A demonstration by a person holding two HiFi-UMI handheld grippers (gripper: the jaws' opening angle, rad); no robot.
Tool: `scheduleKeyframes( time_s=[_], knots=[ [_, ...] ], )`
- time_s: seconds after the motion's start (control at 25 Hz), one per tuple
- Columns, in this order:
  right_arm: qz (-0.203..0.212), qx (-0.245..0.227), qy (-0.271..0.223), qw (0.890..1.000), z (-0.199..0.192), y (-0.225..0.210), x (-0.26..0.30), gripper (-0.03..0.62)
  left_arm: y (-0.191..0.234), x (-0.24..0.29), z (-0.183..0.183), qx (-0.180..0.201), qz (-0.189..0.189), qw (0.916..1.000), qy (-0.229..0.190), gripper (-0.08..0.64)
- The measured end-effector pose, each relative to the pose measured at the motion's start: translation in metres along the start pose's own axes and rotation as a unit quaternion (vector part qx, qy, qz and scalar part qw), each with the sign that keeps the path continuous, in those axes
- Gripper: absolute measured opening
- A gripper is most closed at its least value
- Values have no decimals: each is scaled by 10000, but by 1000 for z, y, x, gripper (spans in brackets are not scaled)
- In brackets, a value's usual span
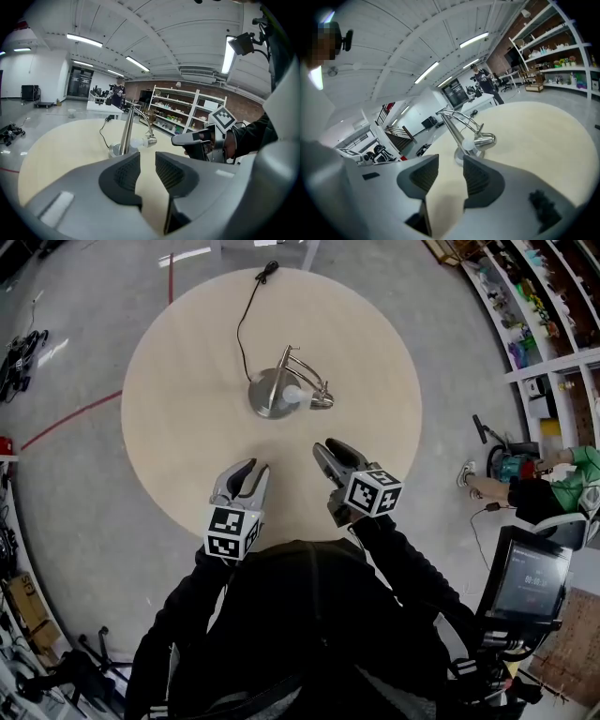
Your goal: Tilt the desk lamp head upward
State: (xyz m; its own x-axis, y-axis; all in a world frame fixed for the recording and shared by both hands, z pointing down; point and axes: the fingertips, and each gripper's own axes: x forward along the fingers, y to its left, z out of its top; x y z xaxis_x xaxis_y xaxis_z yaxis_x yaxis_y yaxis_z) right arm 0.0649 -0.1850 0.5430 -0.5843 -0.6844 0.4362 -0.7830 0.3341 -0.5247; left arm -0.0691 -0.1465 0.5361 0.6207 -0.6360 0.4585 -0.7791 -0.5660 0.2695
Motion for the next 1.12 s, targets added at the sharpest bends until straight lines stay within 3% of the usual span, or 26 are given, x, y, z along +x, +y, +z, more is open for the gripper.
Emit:
scheduleKeyframes(
  time_s=[0.2, 0.36, 0.76, 1.12],
  knots=[
    [-124, 167, 62, 9998, -6, -49, 36, 163, 17, 38, -15, -104, 252, 9993, 244, 112],
    [-286, 618, 98, 9976, -14, -90, 65, 258, 31, 73, -24, -1, 482, 9980, 421, 113],
    [-158, 968, -37, 9952, -3, -86, 96, 307, 55, 106, -13, 736, 837, 9927, 455, 158],
    [-210, 1112, -36, 9936, -7, -89, 107, 307, 89, 149, -46, 831, 931, 9874, 971, 158]
  ],
)
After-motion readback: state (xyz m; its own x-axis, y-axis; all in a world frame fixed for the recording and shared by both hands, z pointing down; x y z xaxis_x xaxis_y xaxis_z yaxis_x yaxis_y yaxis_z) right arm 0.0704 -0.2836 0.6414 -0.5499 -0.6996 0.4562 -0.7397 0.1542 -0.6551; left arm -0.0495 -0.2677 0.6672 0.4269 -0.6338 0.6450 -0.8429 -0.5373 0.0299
